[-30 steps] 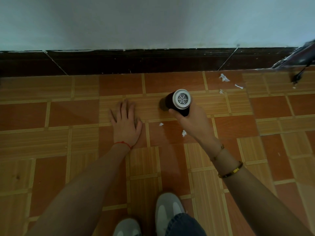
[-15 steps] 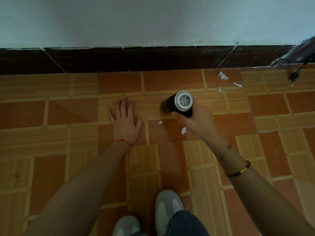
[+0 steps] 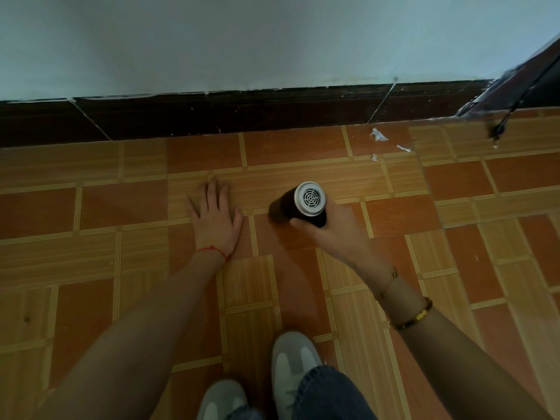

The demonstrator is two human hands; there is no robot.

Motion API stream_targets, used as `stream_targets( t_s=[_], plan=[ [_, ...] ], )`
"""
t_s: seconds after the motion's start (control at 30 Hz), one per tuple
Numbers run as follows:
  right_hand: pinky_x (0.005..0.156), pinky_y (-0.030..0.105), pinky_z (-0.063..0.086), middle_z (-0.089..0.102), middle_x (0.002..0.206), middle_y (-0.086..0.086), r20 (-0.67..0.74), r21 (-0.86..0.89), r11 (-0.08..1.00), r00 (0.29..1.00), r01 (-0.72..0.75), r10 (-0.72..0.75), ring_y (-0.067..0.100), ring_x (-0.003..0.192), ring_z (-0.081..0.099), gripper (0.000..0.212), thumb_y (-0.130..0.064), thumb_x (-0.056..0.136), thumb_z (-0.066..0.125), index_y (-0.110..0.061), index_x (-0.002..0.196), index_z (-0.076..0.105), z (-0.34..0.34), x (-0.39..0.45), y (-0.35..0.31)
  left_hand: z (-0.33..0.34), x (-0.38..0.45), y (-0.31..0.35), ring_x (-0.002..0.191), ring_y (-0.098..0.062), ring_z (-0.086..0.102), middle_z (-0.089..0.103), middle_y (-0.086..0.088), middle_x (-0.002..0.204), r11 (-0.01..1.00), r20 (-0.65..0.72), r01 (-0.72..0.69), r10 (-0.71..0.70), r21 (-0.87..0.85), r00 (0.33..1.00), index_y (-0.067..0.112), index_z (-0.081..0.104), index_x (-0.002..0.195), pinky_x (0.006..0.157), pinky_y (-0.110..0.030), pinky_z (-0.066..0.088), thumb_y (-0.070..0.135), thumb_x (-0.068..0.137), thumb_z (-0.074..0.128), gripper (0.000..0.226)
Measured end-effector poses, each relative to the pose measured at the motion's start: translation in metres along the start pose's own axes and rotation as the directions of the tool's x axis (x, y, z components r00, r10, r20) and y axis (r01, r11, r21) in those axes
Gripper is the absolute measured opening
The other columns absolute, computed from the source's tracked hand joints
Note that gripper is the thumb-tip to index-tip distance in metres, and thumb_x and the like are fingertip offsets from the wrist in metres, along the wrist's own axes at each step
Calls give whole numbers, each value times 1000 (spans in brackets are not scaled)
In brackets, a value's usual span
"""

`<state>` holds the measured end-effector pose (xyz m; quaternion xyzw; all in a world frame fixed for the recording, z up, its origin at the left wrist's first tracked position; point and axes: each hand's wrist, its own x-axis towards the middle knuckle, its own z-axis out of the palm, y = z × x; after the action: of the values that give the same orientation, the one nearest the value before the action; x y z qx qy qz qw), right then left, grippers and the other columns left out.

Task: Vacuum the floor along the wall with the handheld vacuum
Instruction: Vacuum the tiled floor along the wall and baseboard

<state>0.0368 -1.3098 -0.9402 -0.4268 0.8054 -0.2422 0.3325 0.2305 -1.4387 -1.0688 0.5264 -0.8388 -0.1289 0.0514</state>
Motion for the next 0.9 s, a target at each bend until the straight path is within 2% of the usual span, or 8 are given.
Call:
stream_targets(
  t_s=[0.13,0.2,0.3,0.47,0.6,0.7,0.8,0.9],
  plan=[
    [86,36,53,68,114,-5,-84,-29,999,996,-13,10,15,105,63,69,-50,82,69,-27,141,41,0,-2,3,-2,0,7,151,-33,14,24,-14,161,999,7,29,-28,-25,1000,13,30,151,118,-67,5,34,98,39,58],
    [84,35,53,69,110,-6,-131,-8,999,990,-43,41,15,103,64,69,-49,82,69,-26,141,41,-6,-2,8,-1,-4,13,150,-34,15,26,-16,159,999,-3,34,-35,-35,999,12,30,150,118,-67,7,33,97,37,58],
    [87,35,52,68,104,-8,-158,15,996,983,-88,89,14,106,61,65,-45,83,71,-24,138,43,-18,-6,17,3,-16,24,151,-34,15,25,-16,160,998,16,-59,60,-30,998,13,28,152,118,-67,8,36,98,30,58],
    [87,41,54,67,115,-6,-262,60,992,957,-112,124,16,106,62,63,-47,80,72,-26,134,48,-31,-19,35,10,-29,46,152,-32,11,21,-13,162,982,74,-185,188,-39,979,17,25,155,120,-64,3,41,100,27,60],
    [86,35,52,66,112,-9,-243,84,988,959,-132,149,14,105,61,60,-47,80,72,-26,132,50,-40,-33,44,12,-33,54,153,-33,8,18,-11,164,973,91,-230,231,-22,969,18,23,155,119,-66,3,39,100,38,61],
    [86,32,52,65,106,-12,-151,88,988,978,-129,141,12,104,62,59,-45,80,73,-27,132,51,-38,-42,47,11,-33,57,153,-33,9,19,-13,163,976,93,-216,216,-14,972,18,23,156,119,-67,3,40,101,38,61],
    [73,21,49,62,100,-15,-91,59,990,987,-126,131,11,97,62,61,-48,81,72,-29,135,49,-36,-49,49,12,-34,62,153,-33,8,19,-14,163,982,106,-186,187,-16,977,20,21,156,118,-67,3,42,102,34,60],
    [63,11,38,59,98,-15,-126,-10,994,986,-110,108,9,94,59,63,-49,83,69,-28,138,45,-35,-50,49,12,-34,67,152,-33,9,21,-15,162,983,96,-182,184,-31,978,18,23,155,118,-68,4,40,101,36,59]
  ],
)
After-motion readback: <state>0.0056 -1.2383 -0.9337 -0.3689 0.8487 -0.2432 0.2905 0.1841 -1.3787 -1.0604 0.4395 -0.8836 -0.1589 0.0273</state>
